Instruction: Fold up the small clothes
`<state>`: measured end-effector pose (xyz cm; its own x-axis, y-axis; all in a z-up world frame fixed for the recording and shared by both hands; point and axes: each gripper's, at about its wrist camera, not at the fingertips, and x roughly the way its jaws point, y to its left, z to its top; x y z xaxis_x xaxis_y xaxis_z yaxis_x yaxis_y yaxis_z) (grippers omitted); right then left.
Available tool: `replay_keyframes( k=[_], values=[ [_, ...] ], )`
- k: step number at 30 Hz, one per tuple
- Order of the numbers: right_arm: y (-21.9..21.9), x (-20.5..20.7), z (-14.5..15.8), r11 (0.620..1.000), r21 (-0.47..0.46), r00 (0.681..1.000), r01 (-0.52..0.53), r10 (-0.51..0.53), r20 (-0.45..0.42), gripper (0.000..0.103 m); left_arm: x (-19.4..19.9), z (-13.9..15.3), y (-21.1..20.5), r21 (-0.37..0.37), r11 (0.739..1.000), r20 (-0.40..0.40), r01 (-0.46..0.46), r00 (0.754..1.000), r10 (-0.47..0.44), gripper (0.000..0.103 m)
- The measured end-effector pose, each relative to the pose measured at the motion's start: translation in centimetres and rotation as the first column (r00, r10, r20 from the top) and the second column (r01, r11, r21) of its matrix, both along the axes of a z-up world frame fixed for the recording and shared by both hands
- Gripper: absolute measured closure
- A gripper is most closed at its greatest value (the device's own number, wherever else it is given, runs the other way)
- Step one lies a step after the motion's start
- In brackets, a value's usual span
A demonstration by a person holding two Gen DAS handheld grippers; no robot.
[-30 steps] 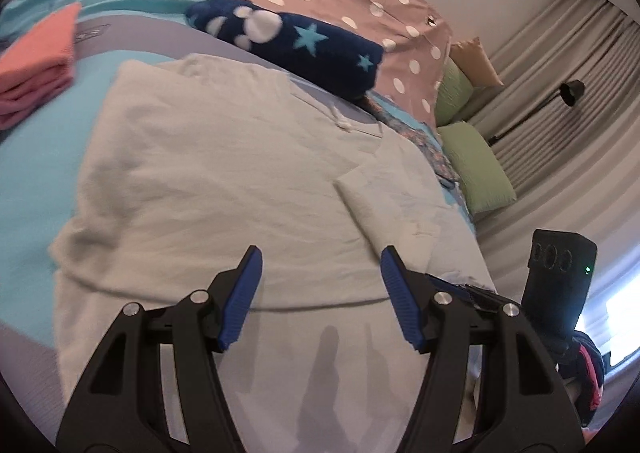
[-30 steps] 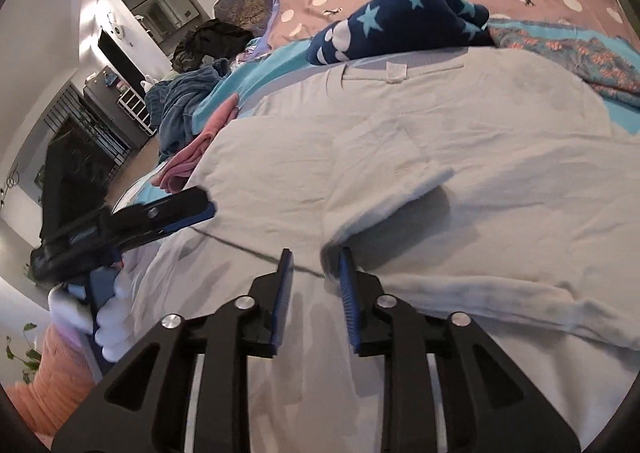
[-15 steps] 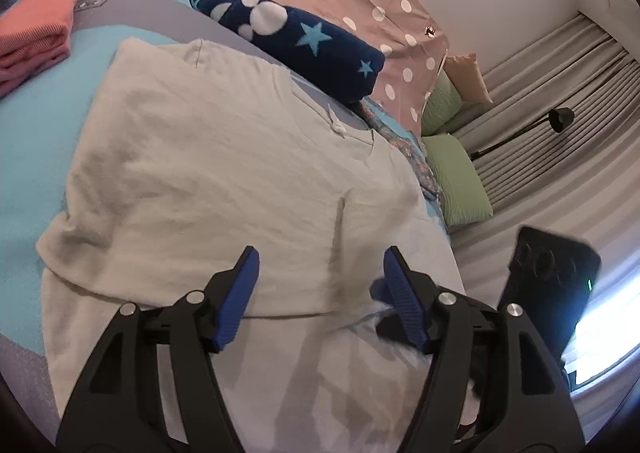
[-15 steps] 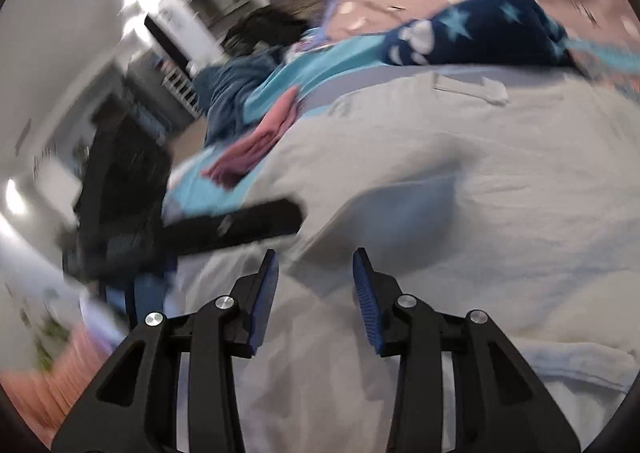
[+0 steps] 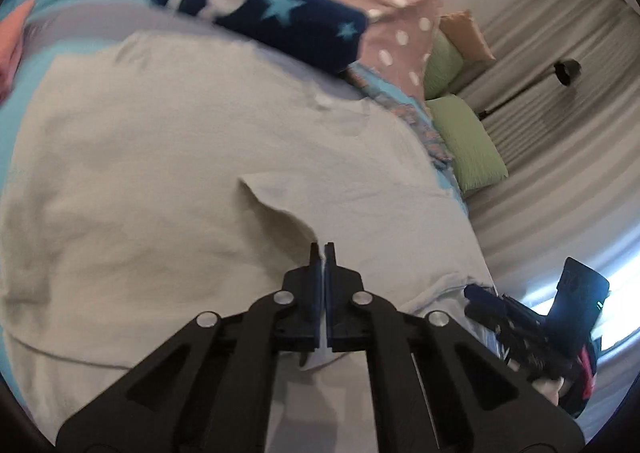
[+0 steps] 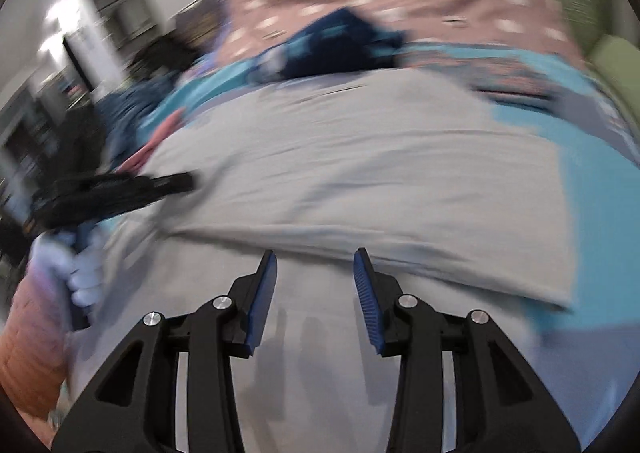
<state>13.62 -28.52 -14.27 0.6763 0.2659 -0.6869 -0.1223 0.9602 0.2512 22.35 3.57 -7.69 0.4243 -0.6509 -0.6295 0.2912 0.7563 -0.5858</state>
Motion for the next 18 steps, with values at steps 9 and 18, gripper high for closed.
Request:
replay_keyframes(
  k=[9, 18],
  values=[
    [-7.6, -1.7, -1.7, 0.945, -0.092, 0.948, 0.313, -0.316, -0.028, 0.049, -2.5, 14.4, 2.5, -0.016, 0.999, 0.369, -0.038, 0.928, 0.041, 0.102],
    [-4.7, -0.2, -2.8, 0.968, -0.103, 0.971, 0.228, -0.234, -0.053, 0.048, -0.3, 6.0, 7.5, 0.179, 0.961, 0.184, -0.208, 0.967, 0.175, 0.102]
  ],
)
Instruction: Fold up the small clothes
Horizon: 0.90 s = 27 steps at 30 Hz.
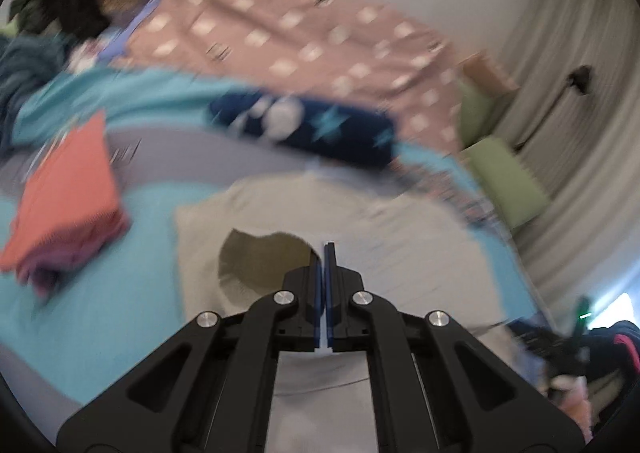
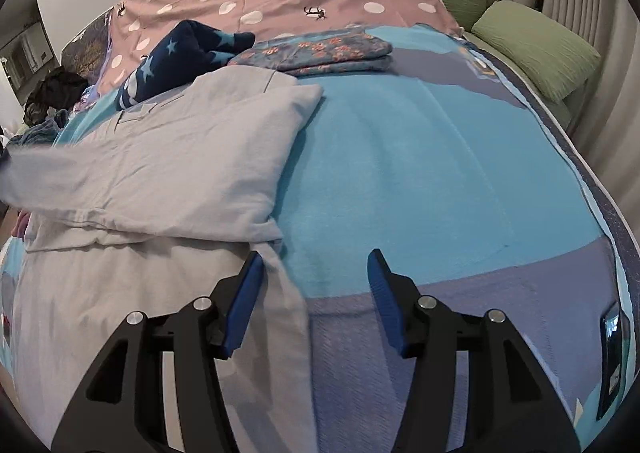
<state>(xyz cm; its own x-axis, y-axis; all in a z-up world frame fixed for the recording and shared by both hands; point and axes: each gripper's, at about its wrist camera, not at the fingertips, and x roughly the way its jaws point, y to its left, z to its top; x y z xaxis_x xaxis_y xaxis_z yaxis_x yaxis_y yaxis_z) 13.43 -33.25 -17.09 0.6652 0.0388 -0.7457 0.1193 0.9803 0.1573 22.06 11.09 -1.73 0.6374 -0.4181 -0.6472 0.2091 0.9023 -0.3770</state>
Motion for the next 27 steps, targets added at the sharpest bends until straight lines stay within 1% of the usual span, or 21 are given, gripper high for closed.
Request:
replay_keyframes(
  k=[2, 3, 4, 5, 6, 8, 11, 13, 14, 15, 17, 18, 19, 20, 21, 24, 27],
  values=[
    [0.4, 0.2, 0.1, 1.0, -0.015, 1.0, -0.009, 0.009, 0.001, 0.048, 0.4, -2.7, 1.0, 0.014, 0.999, -0.072, -0.04, 0.997, 0.041, 0.101],
    [0.4, 0.1, 0.1, 1.0, -0.02, 1.0, -0.011, 0.011, 0.003, 0.048, 0.6, -3.4, 1.2, 0.027, 0.998, -0.09, -0.058, 0.994, 0.061, 0.098],
    [0.4, 0.0, 0.1, 1.0, -0.019, 1.0, -0.012, 0.012, 0.004, 0.048, 0.5, -4.0, 1.7, 0.038, 0.996, -0.098, -0.076, 0.992, 0.079, 0.093],
    [0.2, 0.0, 0.1, 1.0, -0.011, 1.0, -0.012, 0.012, 0.002, 0.048, 0.5, -4.4, 2.1, 0.049, 0.995, -0.101, -0.092, 0.99, 0.096, 0.079],
    [0.0, 0.0, 0.0, 1.0, 0.0, 1.0, -0.011, 0.011, 0.001, 0.048, 0.5, -4.5, 2.5, 0.065, 0.992, -0.096, -0.107, 0.989, 0.113, 0.067],
    [-0.1, -0.1, 0.0, 1.0, 0.016, 1.0, -0.013, 0.013, 0.002, 0.048, 0.4, -4.4, 2.5, 0.111, 0.985, -0.072, -0.129, 0.988, 0.137, 0.06],
    [0.0, -0.2, -0.1, 0.999, 0.021, 1.0, -0.029, 0.029, 0.005, 0.048, 0.5, -5.0, 1.9, 0.207, 0.971, -0.065, -0.117, 0.989, 0.133, 0.049],
    [0.1, -0.1, -0.4, 0.999, 0.021, 0.999, -0.038, 0.038, -0.006, 0.048, 0.8, -6.9, 1.1, 0.299, 0.951, -0.11, -0.074, 0.988, 0.112, 0.047],
    [-0.1, 0.0, -0.4, 0.999, 0.031, 0.999, -0.041, 0.041, -0.008, 0.048, 0.8, -7.4, 1.1, 0.313, 0.947, -0.112, -0.069, 0.988, 0.109, 0.045],
    [-0.3, 0.0, -0.3, 0.998, 0.048, 0.999, -0.044, 0.045, -0.006, 0.048, 0.5, -7.6, 1.1, 0.318, 0.945, -0.087, -0.079, 0.99, 0.112, 0.045],
    [-1.2, 0.1, 0.3, 0.99, 0.129, 0.998, -0.061, 0.06, 0.009, 0.048, 0.6, -7.2, 1.3, 0.31, 0.947, -0.09, -0.085, 0.989, 0.118, 0.046],
    [-1.9, 0.3, 0.8, 0.981, 0.18, 0.998, -0.067, 0.063, 0.026, 0.048, 0.7, -6.8, 1.5, 0.282, 0.956, -0.097, -0.084, 0.989, 0.115, 0.046],
    [-2.3, 0.6, 1.1, 0.977, 0.203, 0.997, -0.069, 0.063, 0.036, 0.047, 0.7, -6.3, 1.5, 0.26, 0.962, -0.097, -0.08, 0.989, 0.108, 0.046],
    [-3.0, 1.3, 1.7, 0.969, 0.237, 0.996, -0.075, 0.064, 0.054, 0.045, 0.8, -5.7, 1.5, 0.243, 0.967, -0.086, -0.08, 0.991, 0.104, 0.046],
    [-3.6, 2.1, 2.0, 0.963, 0.258, 0.996, -0.08, 0.066, 0.061, 0.044, 1.0, -5.3, 1.2, 0.243, 0.967, -0.078, -0.082, 0.992, 0.104, 0.045],
    [-5.1, 5.8, 2.2, 0.945, 0.317, 0.997, -0.076, 0.067, 0.038, 0.044, 2.2, -4.3, 1.1, 0.238, 0.966, -0.061, -0.1, 0.991, 0.117, 0.043],
    [-6.1, 10.0, 1.5, 0.931, 0.36, 0.998, -0.059, 0.064, -0.002, 0.044, 3.3, -4.2, 1.6, 0.223, 0.968, -0.074, -0.115, 0.988, 0.135, 0.042]
  ],
)
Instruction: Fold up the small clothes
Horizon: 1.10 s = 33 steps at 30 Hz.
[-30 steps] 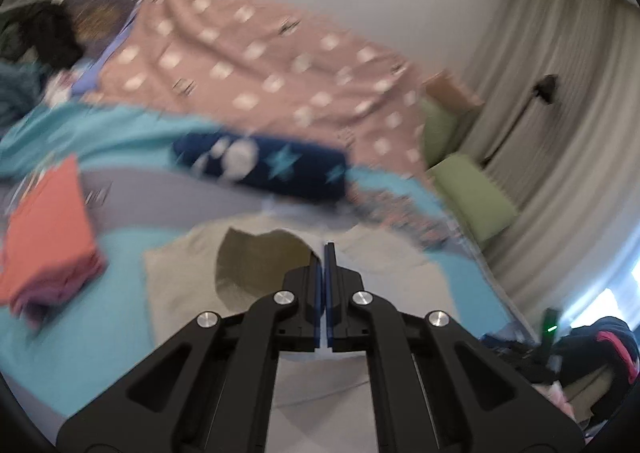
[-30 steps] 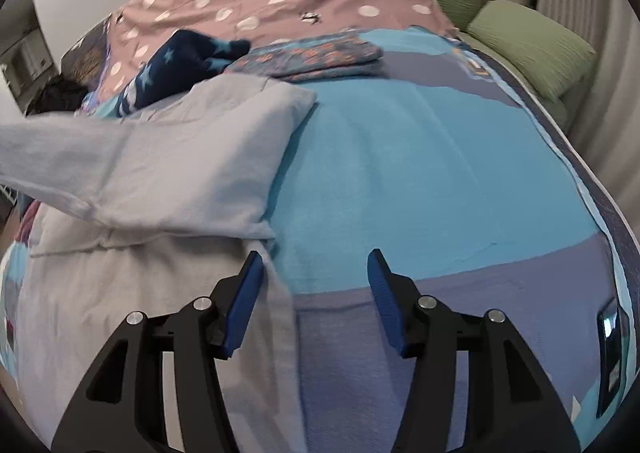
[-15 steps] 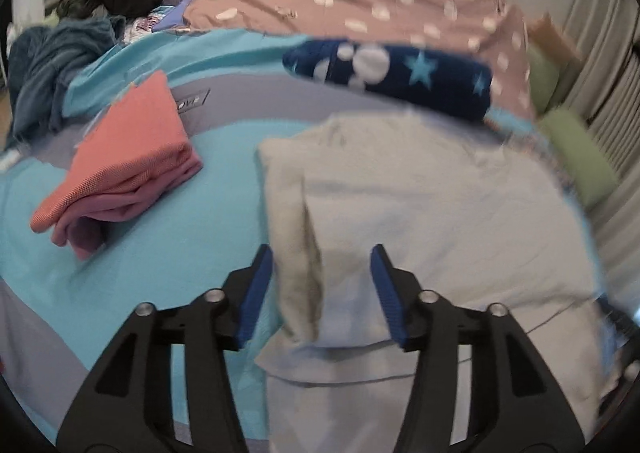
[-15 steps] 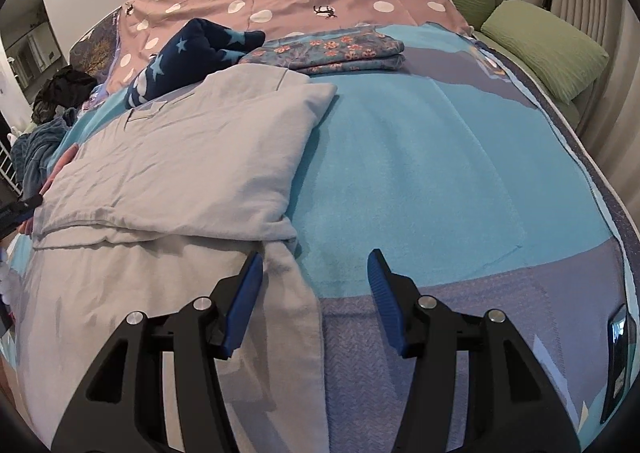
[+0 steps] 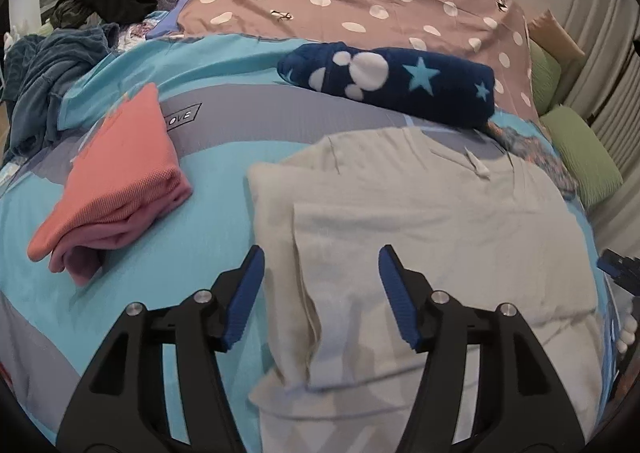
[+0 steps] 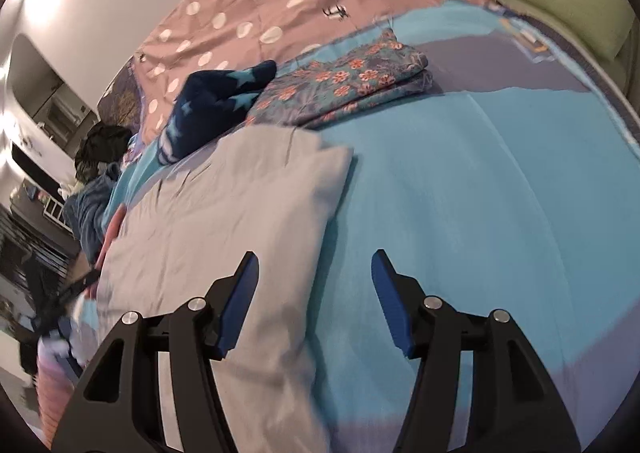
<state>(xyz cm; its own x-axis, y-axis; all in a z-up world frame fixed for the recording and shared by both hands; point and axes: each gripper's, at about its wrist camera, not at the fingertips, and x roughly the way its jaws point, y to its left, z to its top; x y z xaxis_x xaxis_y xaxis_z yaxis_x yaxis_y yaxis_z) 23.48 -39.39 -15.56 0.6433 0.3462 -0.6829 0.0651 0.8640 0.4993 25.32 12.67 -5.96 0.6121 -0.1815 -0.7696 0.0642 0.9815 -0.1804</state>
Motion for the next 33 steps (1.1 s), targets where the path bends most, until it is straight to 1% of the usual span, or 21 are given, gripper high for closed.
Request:
replay_keyframes(
  k=[1, 3, 6, 7, 8, 9, 11, 12, 13, 15, 16, 17, 19, 21, 22, 24, 25, 27, 30, 32, 33],
  values=[
    [-0.2, 0.9, -0.3, 1.0, 0.016, 1.0, 0.001, -0.001, -0.007, 0.044, 0.4, -0.2, 0.3, -0.002, 1.0, -0.008, -0.012, 1.0, 0.012, 0.042],
    [-1.1, 3.7, -1.3, 0.996, 0.088, 0.999, 0.013, -0.01, -0.031, 0.044, 1.3, -0.9, 1.1, -0.007, 0.999, -0.03, -0.042, 0.999, 0.041, 0.042],
    [-1.5, 6.2, -2.6, 0.983, 0.179, 0.999, 0.027, -0.019, -0.041, 0.044, 2.3, -2.1, 2.4, -0.041, 0.996, -0.062, -0.076, 0.995, 0.074, 0.042],
    [-1.5, 6.7, -2.5, 0.981, 0.194, 0.999, 0.026, -0.019, -0.036, 0.048, 2.7, -2.7, 2.7, -0.057, 0.995, -0.072, -0.085, 0.994, 0.081, 0.042],
    [-1.2, 7.3, -2.4, 0.977, 0.214, 1.0, 0.007, 0.0, -0.031, 0.081, 2.8, -3.0, 2.9, -0.065, 0.994, -0.075, -0.089, 0.994, 0.084, 0.042],
    [-0.8, 7.6, -2.0, 0.978, 0.21, 0.999, 0.005, 0.001, -0.032, 0.1, 2.9, -3.3, 2.9, -0.065, 0.994, -0.067, -0.089, 0.994, 0.085, 0.042],
    [0.3, 6.7, 0.7, 0.992, 0.13, 0.997, -0.001, -0.008, 0.071, 0.1, 2.9, -3.4, 2.5, -0.034, 0.996, -0.052, -0.083, 0.995, 0.081, 0.042],
    [1.2, 5.8, 2.5, 0.998, 0.067, 0.99, -0.01, 0.001, 0.141, 0.1, 2.9, -3.2, 2.2, -0.01, 0.996, -0.046, -0.086, 0.995, 0.086, 0.042],
    [2.2, 5.0, 3.8, 1.0, -0.014, 0.982, -0.014, 0.017, 0.186, 0.1, 2.7, -3.0, 1.9, 0.017, 0.995, -0.037, -0.094, 0.995, 0.095, 0.042],
    [3.6, 4.8, 4.7, 0.988, -0.153, 0.977, -0.023, 0.054, 0.204, 0.097, 2.3, -1.9, 0.9, 0.079, 0.99, 0.004, -0.113, 0.994, 0.113, 0.046],
    [3.8, 5.0, 4.3, 0.979, -0.203, 0.984, -0.028, 0.063, 0.168, 0.094, 2.1, -1.0, 0.2, 0.091, 0.99, 0.035, -0.108, 0.994, 0.105, 0.046],
    [3.5, 5.1, 3.9, 0.975, -0.22, 0.989, -0.015, 0.047, 0.14, 0.084, 1.8, 0.2, -1.2, 0.077, 0.994, 0.076, -0.079, 0.994, 0.073, 0.046],
    [2.0, 4.2, 3.0, 0.978, -0.203, 0.993, 0.036, -0.013, 0.117, 0.082, 1.3, 2.0, -3.6, 0.049, 0.999, 0.121, -0.006, 0.993, 0.0, 0.045],
    [0.7, 2.6, 2.3, 0.986, -0.16, 0.993, 0.042, -0.024, 0.114, 0.082, 1.0, 3.5, -7.1, 0.022, 0.994, 0.146, 0.11, 0.983, -0.112, 0.043],
    [0.3, 1.5, 2.0, 0.989, -0.14, 0.993, 0.037, -0.022, 0.112, 0.081, 1.1, 4.0, -8.6, 0.008, 0.987, 0.148, 0.163, 0.976, -0.162, 0.043],
    [-0.4, -1.0, 1.1, 0.996, -0.091, 0.994, 0.01, 0.0, 0.106, 0.077, 1.6, 4.9, -13.2, -0.03, 0.957, 0.148, 0.289, 0.948, -0.281, 0.043],
    [-0.3, -2.1, 0.8, 0.997, -0.076, 0.994, -0.007, 0.015, 0.105, 0.076, 1.9, 5.2, -15.3, -0.049, 0.938, 0.144, 0.342, 0.932, -0.332, 0.043],
    [0.4, -4.9, 0.1, 0.995, -0.07, 0.991, -0.074, 0.081, 0.108, 0.07, 2.7, 5.2, -20.6, -0.055, 0.883, 0.128, 0.465, 0.881, -0.456, 0.043],
    [2.7, -8.0, -1.2, 0.979, -0.119, 0.979, -0.168, 0.179, 0.096, 0.069, 3.9, 4.5, -28.5, -0.043, 0.823, 0.067, 0.566, 0.824, -0.563, 0.044],
    [3.8, -9.0, -2.3, 0.97, -0.144, 0.973, -0.198, 0.213, 0.095, 0.066, 4.5, 3.4, -34.1, -0.041, 0.783, 0.018, 0.621, 0.784, -0.62, 0.044],
    [4.0, -9.2, -2.7, 0.97, -0.146, 0.971, -0.193, 0.21, 0.112, 0.065, 4.6, 2.9, -36.0, -0.03, 0.771, 0.0, 0.636, 0.772, -0.636, 0.044]
  ],
)
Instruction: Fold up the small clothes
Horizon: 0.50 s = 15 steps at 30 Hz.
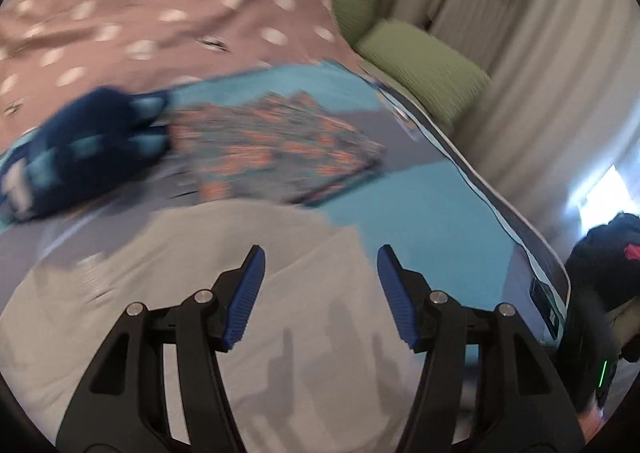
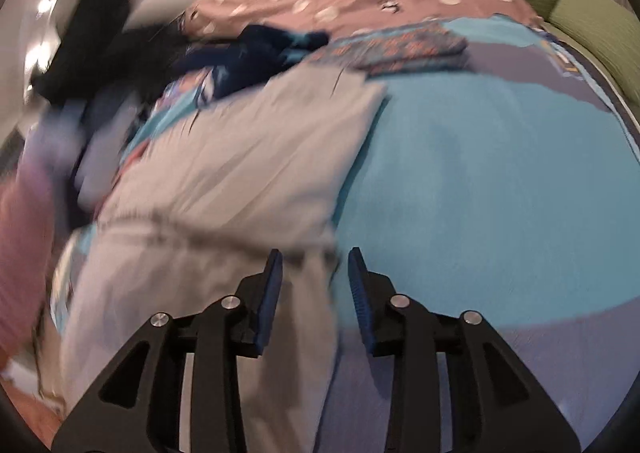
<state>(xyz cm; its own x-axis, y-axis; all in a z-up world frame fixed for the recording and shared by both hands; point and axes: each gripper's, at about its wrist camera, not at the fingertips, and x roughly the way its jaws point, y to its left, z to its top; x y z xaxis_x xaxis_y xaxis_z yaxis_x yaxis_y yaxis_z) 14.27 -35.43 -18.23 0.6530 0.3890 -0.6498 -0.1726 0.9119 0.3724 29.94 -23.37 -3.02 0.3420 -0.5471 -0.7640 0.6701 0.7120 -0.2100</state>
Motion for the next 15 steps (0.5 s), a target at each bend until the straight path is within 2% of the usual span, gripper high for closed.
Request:
replay_keyframes(
  k=[2, 4, 5, 6, 8, 10, 11, 12, 14, 15],
  values=[
    [-0.6, -0.1, -0.5, 0.998, 0.058, 1.0, 0.008, -0.008, 0.007, 0.064, 0.2, -1.3, -4.1, 0.072, 0.997, 0.0, 0.041, 0.999, -0.041, 0.044],
    [-1.4, 0.0, -0.8, 0.993, 0.121, 1.0, 0.012, -0.012, 0.004, 0.064, 0.4, -3.4, -7.8, 0.205, 0.977, 0.018, 0.067, 0.997, -0.072, 0.044],
    [-1.8, 0.1, -1.1, 0.988, 0.155, 1.0, 0.01, -0.01, 0.001, 0.064, 0.4, -4.2, -8.8, 0.264, 0.962, 0.025, 0.07, 0.997, -0.079, 0.05],
    [-2.1, 0.1, -1.3, 0.984, 0.18, 1.0, 0.008, -0.008, -0.002, 0.064, 0.7, -5.5, -9.9, 0.349, 0.935, 0.035, 0.067, 0.996, -0.084, 0.058],
    [-2.5, 0.0, -1.3, 0.98, 0.2, 1.0, 0.005, -0.005, -0.001, 0.063, 1.2, -7.4, -10.5, 0.443, 0.895, 0.032, 0.053, 0.997, -0.074, 0.071],
    [-2.6, 0.2, -1.3, 0.979, 0.203, 1.0, 0.003, -0.003, -0.001, 0.063, 1.8, -7.3, -10.3, 0.442, 0.896, 0.031, 0.042, 0.998, -0.062, 0.086],
    [-2.6, 0.2, -1.3, 0.979, 0.206, 1.0, 0.0, -0.001, 0.001, 0.062, 1.9, -7.2, -10.2, 0.444, 0.895, 0.032, 0.034, 0.998, -0.054, 0.099],
    [-2.6, 0.2, -1.3, 0.977, 0.211, 1.0, -0.003, 0.002, 0.003, 0.061, 2.3, -6.7, -9.8, 0.408, 0.912, 0.004, 0.028, 0.999, -0.033, 0.1],
    [-2.7, 0.0, -1.3, 0.975, 0.221, 1.0, -0.006, 0.004, 0.006, 0.059, 2.9, -4.7, -8.1, 0.234, 0.972, -0.065, 0.03, 0.998, -0.015, 0.1],
    [-2.7, 0.0, -1.3, 0.974, 0.226, 1.0, -0.006, 0.004, 0.007, 0.059, 3.3, -3.2, -6.5, 0.079, 0.997, -0.108, 0.026, 0.994, -0.017, 0.1]
  ],
)
